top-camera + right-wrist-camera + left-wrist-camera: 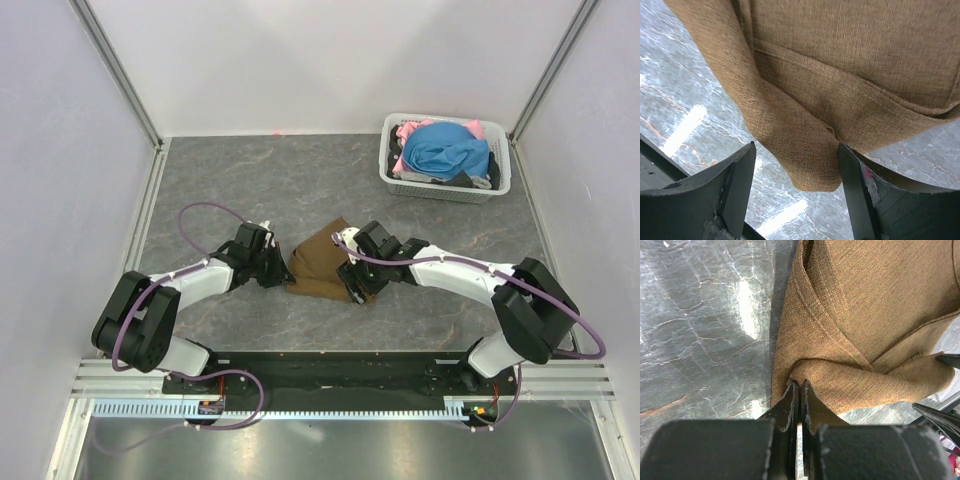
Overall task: Fold the napkin, place the utensils inside, and roll it up
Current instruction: Roll the napkin with the utensil
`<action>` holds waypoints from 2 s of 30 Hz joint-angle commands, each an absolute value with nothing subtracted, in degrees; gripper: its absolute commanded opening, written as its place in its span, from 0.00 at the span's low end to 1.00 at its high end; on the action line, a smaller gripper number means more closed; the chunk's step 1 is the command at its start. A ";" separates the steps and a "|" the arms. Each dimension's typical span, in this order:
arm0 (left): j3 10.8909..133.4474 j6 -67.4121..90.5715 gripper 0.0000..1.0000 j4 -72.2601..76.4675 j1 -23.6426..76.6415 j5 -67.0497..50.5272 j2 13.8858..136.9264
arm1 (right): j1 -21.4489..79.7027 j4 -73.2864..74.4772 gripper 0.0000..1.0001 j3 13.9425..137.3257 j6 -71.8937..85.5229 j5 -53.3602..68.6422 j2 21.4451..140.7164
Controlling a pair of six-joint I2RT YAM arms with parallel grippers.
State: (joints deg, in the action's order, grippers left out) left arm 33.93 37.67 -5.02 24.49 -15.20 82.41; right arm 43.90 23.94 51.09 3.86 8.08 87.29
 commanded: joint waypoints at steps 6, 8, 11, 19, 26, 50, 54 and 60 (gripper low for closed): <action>34.72 34.45 0.02 -11.16 23.82 -14.41 83.67 | 45.00 27.59 0.69 51.85 7.12 6.94 90.96; 34.80 34.37 0.02 -11.60 23.56 -14.50 84.11 | 45.00 27.95 0.58 51.77 8.00 7.64 92.28; 35.42 34.01 0.02 -12.13 22.94 -15.11 84.99 | 45.00 29.00 0.45 52.12 8.35 9.57 94.13; 36.56 32.17 0.02 -13.80 22.06 -15.56 86.22 | 44.38 31.90 0.48 55.62 6.33 13.18 96.60; 38.84 30.67 0.02 -16.26 21.53 -16.96 87.98 | 46.83 36.47 0.69 65.20 3.17 10.29 91.59; 41.57 28.83 0.02 -17.93 21.18 -19.51 91.41 | 52.30 14.59 0.39 64.16 -2.81 10.37 100.98; 41.75 28.39 0.02 -17.93 21.27 -19.51 91.14 | 50.54 14.33 0.30 64.25 -2.02 13.79 102.21; 42.10 28.56 0.17 -16.96 21.18 -17.06 87.11 | 45.01 13.54 0.19 63.55 -1.41 27.58 105.90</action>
